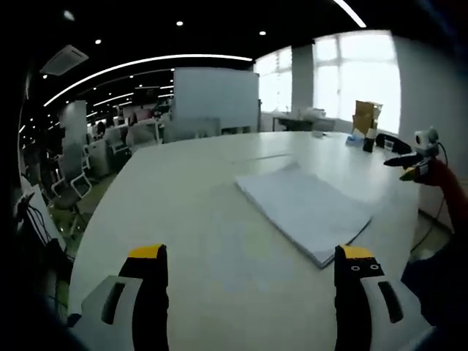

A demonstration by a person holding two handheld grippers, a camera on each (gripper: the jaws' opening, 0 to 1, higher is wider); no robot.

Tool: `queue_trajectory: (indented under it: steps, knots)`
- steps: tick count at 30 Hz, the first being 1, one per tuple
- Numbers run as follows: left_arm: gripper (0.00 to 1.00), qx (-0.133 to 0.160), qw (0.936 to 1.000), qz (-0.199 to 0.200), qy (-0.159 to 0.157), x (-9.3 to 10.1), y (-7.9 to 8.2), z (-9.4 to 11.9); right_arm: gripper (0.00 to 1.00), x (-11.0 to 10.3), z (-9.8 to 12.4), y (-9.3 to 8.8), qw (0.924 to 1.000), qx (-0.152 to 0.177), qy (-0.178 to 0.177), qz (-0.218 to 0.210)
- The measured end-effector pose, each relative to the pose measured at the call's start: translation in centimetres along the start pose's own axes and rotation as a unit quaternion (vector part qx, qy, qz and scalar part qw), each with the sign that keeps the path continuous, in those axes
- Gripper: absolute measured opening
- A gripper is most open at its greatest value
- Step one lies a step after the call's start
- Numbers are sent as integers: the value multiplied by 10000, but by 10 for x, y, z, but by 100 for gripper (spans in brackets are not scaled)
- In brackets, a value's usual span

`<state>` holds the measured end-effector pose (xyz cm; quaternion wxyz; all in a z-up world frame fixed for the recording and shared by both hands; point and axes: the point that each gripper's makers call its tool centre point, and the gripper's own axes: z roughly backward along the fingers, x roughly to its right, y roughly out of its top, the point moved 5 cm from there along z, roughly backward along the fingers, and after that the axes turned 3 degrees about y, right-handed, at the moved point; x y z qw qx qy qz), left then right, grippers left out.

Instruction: Organize the stack of printing papers by aligning and flattening the scattered papers on the table

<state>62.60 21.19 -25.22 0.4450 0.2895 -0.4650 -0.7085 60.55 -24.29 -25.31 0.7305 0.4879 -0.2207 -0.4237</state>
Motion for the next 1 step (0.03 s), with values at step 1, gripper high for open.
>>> queue_trajectory:
  steps: [1]
  knots:
    - [97,-12,10000,-3,-14,1,0,0,90,1,0,0,10000,-21,-11,-22]
